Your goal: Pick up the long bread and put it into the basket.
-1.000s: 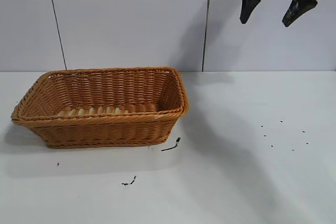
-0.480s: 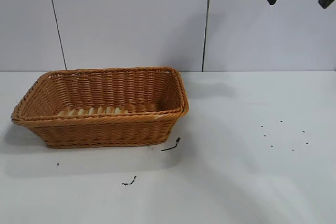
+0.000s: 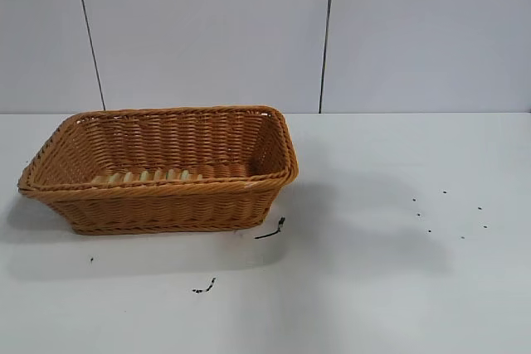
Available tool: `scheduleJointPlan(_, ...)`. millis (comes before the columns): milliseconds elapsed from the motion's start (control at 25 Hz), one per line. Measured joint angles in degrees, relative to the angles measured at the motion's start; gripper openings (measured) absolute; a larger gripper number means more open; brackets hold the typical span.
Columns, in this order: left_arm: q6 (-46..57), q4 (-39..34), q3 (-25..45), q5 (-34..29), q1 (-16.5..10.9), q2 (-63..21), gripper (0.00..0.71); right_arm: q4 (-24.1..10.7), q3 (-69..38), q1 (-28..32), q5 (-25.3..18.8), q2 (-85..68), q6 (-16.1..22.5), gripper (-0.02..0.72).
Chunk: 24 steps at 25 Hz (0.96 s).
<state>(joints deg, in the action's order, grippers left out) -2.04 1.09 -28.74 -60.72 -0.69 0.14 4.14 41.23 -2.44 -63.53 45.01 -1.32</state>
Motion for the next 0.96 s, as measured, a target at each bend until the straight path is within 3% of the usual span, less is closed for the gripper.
scheduleJointPlan(240, 0.0, 0.0, 0.0, 0.0, 0.0, 0.0, 0.693, 0.0, -9.98, 0.0, 2.31, -22.81, 0.0, 0.689)
scheduleJointPlan(560, 0.0, 0.0, 0.0, 0.0, 0.0, 0.0, 0.693, -0.57, -12.45, 0.0, 4.96, -42.57, -1.08, 0.689)
scheduleJointPlan(960, 0.0, 0.0, 0.0, 0.0, 0.0, -0.46, 0.693, -0.57, -12.45, 0.0, 4.96, -45.34, -1.08, 0.689)
